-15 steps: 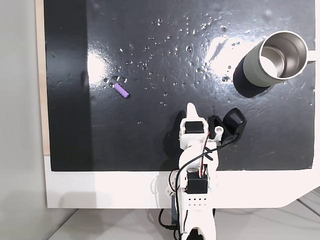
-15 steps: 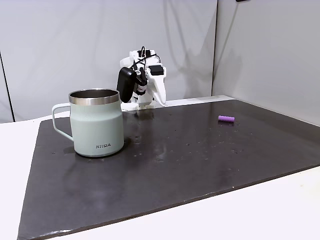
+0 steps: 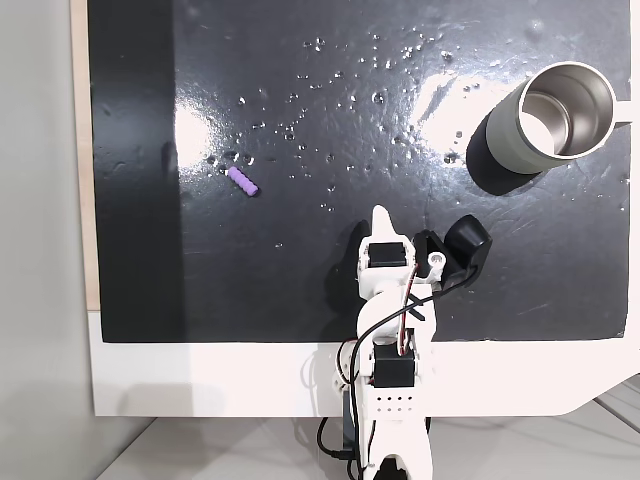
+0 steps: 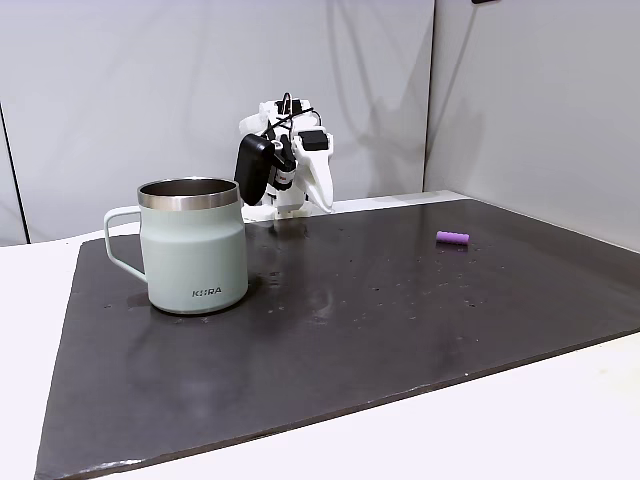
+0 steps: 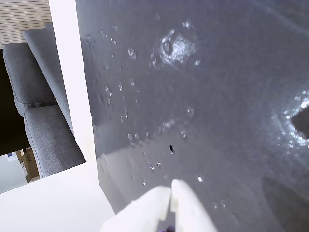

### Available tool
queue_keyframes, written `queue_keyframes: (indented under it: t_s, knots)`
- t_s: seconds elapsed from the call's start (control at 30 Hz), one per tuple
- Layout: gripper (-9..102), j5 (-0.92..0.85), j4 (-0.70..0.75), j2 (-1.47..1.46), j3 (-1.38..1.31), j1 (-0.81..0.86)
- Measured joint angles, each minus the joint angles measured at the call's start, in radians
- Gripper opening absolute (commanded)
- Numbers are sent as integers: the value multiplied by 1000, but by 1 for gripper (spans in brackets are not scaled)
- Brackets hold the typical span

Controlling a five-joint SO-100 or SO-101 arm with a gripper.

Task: Grasp a pengrip and put it in the cup.

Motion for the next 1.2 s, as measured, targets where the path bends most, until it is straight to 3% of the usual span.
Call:
queue_keyframes:
  t_s: [0.37, 0.57, 0.77, 1.2]
  knots:
    - [0, -118, -58, 0, 0, -26]
    - [0, -181, -170, -98, -17, -35]
    - [0, -186, -298, -471, -222, -34]
    - [0, -216, -359, -1216, -703, -72]
